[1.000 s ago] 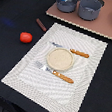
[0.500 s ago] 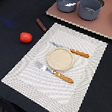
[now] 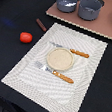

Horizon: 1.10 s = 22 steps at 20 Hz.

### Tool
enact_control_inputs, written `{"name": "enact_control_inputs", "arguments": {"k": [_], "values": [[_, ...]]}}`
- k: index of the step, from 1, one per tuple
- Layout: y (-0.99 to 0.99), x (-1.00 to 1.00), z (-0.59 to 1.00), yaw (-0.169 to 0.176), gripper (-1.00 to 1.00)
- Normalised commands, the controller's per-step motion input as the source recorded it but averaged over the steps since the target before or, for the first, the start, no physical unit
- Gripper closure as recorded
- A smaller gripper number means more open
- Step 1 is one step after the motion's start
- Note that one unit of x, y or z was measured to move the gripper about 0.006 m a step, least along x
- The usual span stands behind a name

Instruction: Place the fish, sausage, and tomato into the frying pan.

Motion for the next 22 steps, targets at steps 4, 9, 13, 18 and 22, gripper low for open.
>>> {"name": "enact_control_inputs", "arguments": {"k": [4,9,13,18,22], "values": [[-0.93,-0.14,-0.18,0.0,-1.0],[-0.9,-0.25,-0.27,0.0,-1.0],[-0.78,-0.35,-0.38,-0.019,-1.0],[-0.49,-0.47,-0.36,-0.111,-1.0],[-0.55,-0.47,-0.39,-0.084,-1.0]]}}
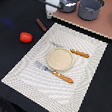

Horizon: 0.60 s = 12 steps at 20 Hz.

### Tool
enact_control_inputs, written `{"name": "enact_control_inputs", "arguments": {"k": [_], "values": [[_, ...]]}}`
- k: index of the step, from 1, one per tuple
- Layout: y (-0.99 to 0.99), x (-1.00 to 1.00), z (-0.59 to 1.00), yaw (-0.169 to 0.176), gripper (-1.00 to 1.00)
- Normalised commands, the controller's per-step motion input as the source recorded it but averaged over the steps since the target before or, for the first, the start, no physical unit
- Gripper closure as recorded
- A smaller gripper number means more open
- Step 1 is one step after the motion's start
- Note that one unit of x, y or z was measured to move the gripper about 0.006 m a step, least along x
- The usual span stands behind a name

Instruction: Place the fish, sausage, and tomato into the frying pan.

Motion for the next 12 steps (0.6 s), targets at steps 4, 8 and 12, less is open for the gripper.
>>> {"name": "enact_control_inputs", "arguments": {"k": [4,8,12], "values": [[-0.57,-0.62,-0.48,-0.031,-1.0],[-0.6,-0.59,-0.42,-0.016,-1.0],[-0.44,-0.57,-0.43,-0.013,-1.0]]}}
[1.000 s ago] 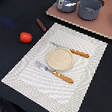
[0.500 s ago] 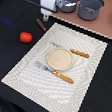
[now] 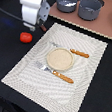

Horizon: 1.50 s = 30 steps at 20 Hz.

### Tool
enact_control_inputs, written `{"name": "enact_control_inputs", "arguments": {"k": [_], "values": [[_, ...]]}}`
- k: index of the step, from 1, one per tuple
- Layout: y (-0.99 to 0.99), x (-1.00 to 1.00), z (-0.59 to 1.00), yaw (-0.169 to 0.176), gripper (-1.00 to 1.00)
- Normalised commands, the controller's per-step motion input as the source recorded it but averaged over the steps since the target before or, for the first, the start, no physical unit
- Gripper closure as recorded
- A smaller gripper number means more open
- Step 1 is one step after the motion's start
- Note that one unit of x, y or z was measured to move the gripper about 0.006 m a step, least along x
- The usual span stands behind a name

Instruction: Place the fish, sausage, and tomato into the frying pan.

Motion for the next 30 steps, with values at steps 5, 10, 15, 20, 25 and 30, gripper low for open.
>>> {"name": "enact_control_inputs", "arguments": {"k": [5,10,15,20,25,30], "values": [[-0.13,-0.36,-0.43,0.0,-1.0],[0.0,-0.08,-0.37,0.0,-1.0],[0.0,-0.08,-0.39,0.0,-1.0],[-0.01,-0.4,-0.45,0.001,-1.0],[0.01,-0.47,-0.26,0.012,1.0],[0.2,-0.05,0.0,-0.002,1.0]]}}
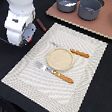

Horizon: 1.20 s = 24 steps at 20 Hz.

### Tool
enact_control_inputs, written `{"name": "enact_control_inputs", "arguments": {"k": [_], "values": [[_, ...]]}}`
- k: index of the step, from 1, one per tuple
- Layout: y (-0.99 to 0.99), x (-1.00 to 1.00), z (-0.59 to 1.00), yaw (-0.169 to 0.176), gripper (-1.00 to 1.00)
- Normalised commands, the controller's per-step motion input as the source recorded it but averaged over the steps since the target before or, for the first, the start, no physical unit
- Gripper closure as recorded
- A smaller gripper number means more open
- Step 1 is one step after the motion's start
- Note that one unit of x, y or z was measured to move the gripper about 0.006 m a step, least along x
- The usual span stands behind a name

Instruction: Place the fish, sausage, and tomato into the frying pan.

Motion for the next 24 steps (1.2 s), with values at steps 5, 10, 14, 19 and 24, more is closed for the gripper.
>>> {"name": "enact_control_inputs", "arguments": {"k": [5,10,14,19,24], "values": [[0.34,0.1,0.03,-0.025,1.0],[0.21,0.01,-0.06,-0.007,1.0],[0.07,-0.03,-0.11,-0.002,1.0],[0.0,-0.01,0.98,-0.006,1.0],[0.42,0.01,1.0,-0.042,1.0]]}}
